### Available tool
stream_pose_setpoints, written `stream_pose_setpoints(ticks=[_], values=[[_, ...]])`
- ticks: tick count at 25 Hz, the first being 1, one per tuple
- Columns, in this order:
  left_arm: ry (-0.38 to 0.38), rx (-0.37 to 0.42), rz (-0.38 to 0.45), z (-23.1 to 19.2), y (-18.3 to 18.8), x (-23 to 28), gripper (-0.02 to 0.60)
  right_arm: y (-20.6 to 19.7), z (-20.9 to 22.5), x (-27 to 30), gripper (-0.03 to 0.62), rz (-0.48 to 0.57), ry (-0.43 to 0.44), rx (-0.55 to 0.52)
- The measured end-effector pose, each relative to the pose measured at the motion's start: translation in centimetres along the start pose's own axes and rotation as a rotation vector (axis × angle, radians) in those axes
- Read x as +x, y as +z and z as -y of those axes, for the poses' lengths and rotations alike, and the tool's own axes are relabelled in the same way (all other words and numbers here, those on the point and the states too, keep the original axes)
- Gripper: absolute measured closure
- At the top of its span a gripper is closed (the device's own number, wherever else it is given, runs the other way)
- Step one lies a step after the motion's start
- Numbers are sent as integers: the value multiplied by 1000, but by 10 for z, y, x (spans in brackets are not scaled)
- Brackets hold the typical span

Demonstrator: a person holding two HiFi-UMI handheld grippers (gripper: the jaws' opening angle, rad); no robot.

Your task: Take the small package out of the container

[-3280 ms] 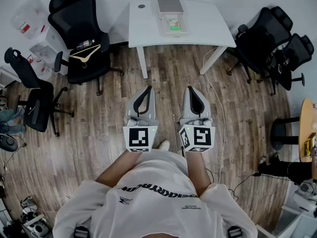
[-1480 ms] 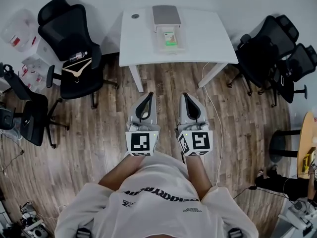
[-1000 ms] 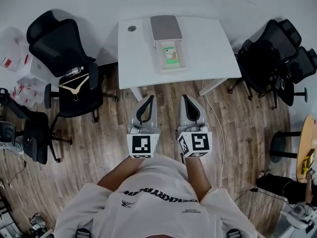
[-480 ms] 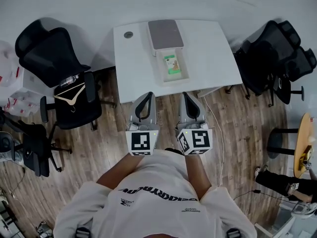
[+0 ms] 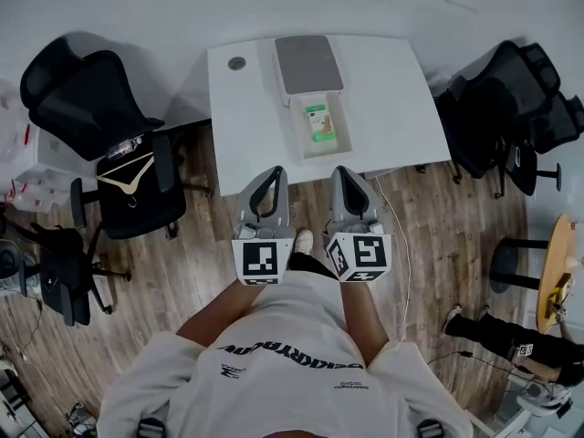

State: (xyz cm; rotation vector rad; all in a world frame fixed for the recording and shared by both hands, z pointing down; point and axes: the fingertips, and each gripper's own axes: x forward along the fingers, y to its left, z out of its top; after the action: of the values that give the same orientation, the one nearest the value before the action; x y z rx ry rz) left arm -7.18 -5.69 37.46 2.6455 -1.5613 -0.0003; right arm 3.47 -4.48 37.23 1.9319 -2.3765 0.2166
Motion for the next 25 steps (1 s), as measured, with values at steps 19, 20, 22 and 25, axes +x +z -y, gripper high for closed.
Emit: stream_pose_setpoints(ticks=[19, 20, 22, 25], values=[[80, 6, -58, 10, -25, 76, 580, -20, 63, 63, 594, -61, 59, -5], [83, 12, -64, 11, -26, 80, 580, -22, 66, 66, 594, -64, 65, -1], [90, 25, -69, 15, -28, 89, 580, -24, 73, 72, 594, -67, 78, 5], [105, 28, -77, 19, -29, 95, 580, -29, 82, 80, 594, -81, 88, 10]])
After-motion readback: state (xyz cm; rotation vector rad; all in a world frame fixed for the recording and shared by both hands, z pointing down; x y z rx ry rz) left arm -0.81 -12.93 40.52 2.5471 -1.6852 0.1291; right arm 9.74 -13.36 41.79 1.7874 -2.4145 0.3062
